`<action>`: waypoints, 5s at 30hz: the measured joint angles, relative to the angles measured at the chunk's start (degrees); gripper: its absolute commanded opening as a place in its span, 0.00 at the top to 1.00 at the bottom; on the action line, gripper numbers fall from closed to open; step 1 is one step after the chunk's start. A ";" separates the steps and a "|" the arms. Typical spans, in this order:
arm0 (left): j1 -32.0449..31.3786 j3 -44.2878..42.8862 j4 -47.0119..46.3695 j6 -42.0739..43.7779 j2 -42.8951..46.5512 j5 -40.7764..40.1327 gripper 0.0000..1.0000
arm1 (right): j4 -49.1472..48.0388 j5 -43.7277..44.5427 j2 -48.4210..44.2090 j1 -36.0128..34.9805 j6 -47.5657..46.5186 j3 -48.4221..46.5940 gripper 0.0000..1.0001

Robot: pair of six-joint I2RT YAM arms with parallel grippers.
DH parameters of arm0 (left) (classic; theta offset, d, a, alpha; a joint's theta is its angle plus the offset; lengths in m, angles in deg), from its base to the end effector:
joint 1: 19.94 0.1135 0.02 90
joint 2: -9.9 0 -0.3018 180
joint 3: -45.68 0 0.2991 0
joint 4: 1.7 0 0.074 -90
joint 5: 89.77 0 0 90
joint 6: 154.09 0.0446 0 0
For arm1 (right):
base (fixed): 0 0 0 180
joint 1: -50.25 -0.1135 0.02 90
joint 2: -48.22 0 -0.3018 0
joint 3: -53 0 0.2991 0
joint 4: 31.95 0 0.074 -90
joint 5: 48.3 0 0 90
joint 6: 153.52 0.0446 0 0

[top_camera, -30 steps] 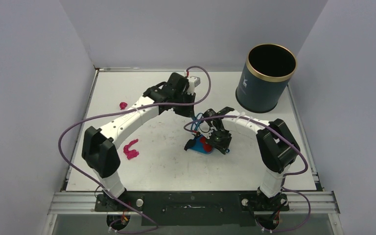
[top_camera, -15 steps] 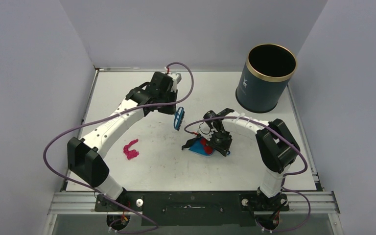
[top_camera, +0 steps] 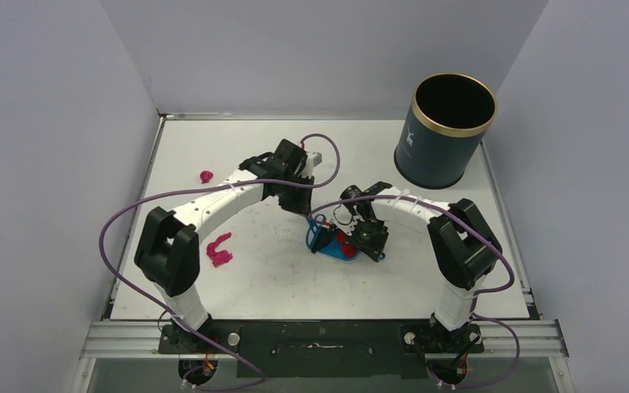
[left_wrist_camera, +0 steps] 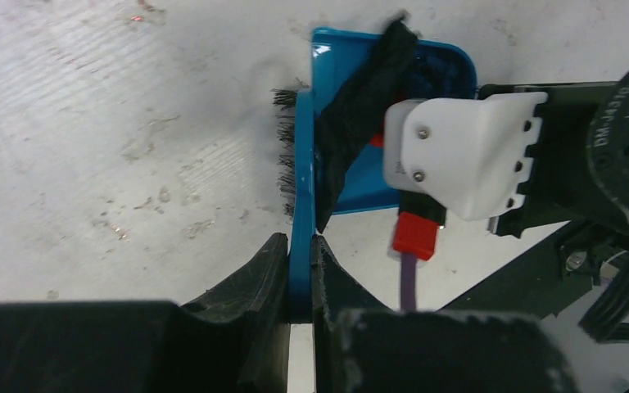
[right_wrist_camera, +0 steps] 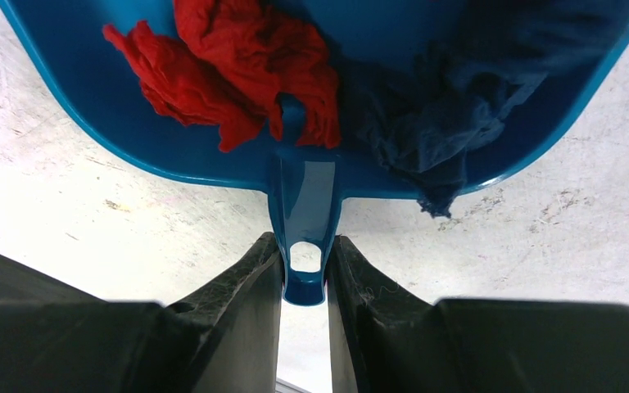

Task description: Sweep away the paper scraps from the table

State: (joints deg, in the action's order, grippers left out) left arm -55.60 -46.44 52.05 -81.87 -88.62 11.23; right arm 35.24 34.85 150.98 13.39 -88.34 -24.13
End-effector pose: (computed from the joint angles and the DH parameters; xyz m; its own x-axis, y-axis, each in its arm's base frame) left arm 0.3367 -0.2521 0.2765 -0.8694 0.2548 -0.4234 0.4032 0.8611 -0.3096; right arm 0.2773 0.2145 0.1603 -0.4773 -0.8787 -0.0054 -0.8718 0.4727 0.1288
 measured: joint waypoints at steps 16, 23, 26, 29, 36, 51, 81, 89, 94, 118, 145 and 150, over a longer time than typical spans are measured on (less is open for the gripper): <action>-4.31 -7.89 3.10 -0.61 -3.04 -0.52 1.00 | -1.18 0.02 -2.62 0.17 0.00 2.38 0.95; -3.78 -7.91 7.61 1.14 1.77 -3.91 1.00 | -2.36 -0.13 -4.96 0.76 0.00 3.56 0.95; -3.19 -8.15 9.14 1.92 5.66 -5.62 1.00 | -2.80 -0.35 -5.01 0.94 0.00 3.98 0.95; -2.67 -8.15 9.88 2.27 10.60 -7.58 1.00 | -2.91 -0.57 -5.31 1.20 0.00 4.20 0.95; 2.01 1.53 6.08 2.99 24.41 -11.15 1.00 | -2.91 -1.03 -8.52 1.68 0.00 4.17 0.95; 8.76 33.81 -10.08 1.92 37.18 -14.16 1.00 | 6.95 -5.84 -10.38 2.78 -0.57 -10.34 0.95; 9.88 33.83 -13.86 1.99 36.98 -15.61 1.00 | 19.02 -9.33 -4.70 17.27 -8.11 -38.07 0.95; 9.88 33.86 -13.90 2.19 36.48 -14.86 1.00 | 22.86 -8.07 -0.61 23.32 -9.11 -51.76 0.95; 9.88 33.86 -13.92 2.23 35.82 -14.01 1.00 | 24.24 -7.91 -0.52 26.95 -7.52 -55.39 0.95; 9.73 33.86 -13.92 2.38 34.91 -12.00 1.00 | 15.37 15.13 2.60 40.59 -4.22 -65.35 0.95; 9.07 33.86 -13.86 3.02 34.75 -12.00 1.00 | -40.48 57.81 -2.38 35.06 -54.66 -24.50 0.92; 8.90 33.86 -13.88 3.04 34.75 -12.00 1.00 | -41.92 59.76 -2.67 35.41 -55.60 -27.21 0.94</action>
State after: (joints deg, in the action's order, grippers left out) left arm -46.70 -12.59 38.17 -78.83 -53.87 -0.77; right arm -6.68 94.61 148.32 48.79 -143.94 -51.34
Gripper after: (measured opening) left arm 0.088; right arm 0.225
